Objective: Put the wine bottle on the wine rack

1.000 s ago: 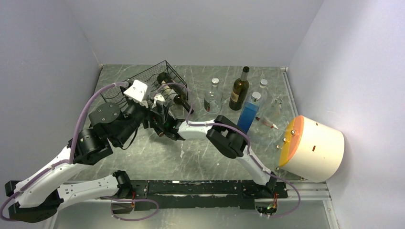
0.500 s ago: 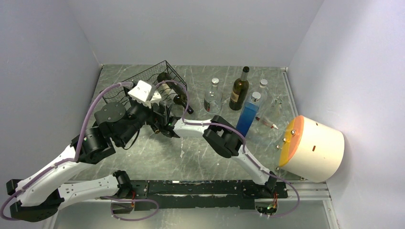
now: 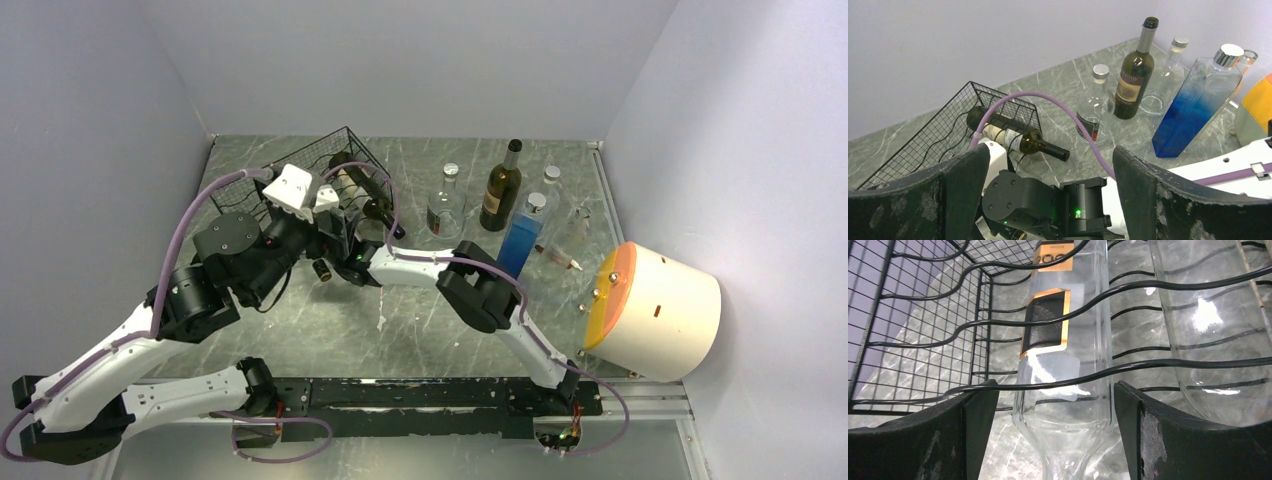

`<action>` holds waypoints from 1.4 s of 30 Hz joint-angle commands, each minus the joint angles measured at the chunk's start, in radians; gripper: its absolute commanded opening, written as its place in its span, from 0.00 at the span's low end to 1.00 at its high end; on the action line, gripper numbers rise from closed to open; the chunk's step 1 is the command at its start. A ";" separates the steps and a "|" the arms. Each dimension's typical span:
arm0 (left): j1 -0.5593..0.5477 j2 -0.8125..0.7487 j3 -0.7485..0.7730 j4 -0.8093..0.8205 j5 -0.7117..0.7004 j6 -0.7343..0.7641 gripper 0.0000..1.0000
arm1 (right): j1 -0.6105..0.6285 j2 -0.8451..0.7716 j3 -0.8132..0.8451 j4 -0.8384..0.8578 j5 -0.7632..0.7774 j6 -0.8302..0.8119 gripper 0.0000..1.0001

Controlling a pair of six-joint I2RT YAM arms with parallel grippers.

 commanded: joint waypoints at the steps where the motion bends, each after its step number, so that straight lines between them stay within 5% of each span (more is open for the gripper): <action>1: -0.002 0.007 0.063 -0.016 -0.054 -0.022 0.96 | -0.003 -0.104 -0.021 0.070 -0.010 0.026 0.89; 24: -0.003 -0.044 0.067 0.003 -0.037 -0.042 0.96 | -0.049 -0.649 -0.529 -0.058 -0.036 -0.011 0.81; 33: -0.002 -0.020 0.049 0.011 -0.033 -0.052 0.97 | -0.046 -0.501 -0.446 -0.188 -0.317 -0.052 0.67; 42: -0.002 -0.027 0.040 -0.008 -0.030 -0.081 0.97 | -0.027 -0.323 -0.292 -0.230 -0.297 -0.020 0.58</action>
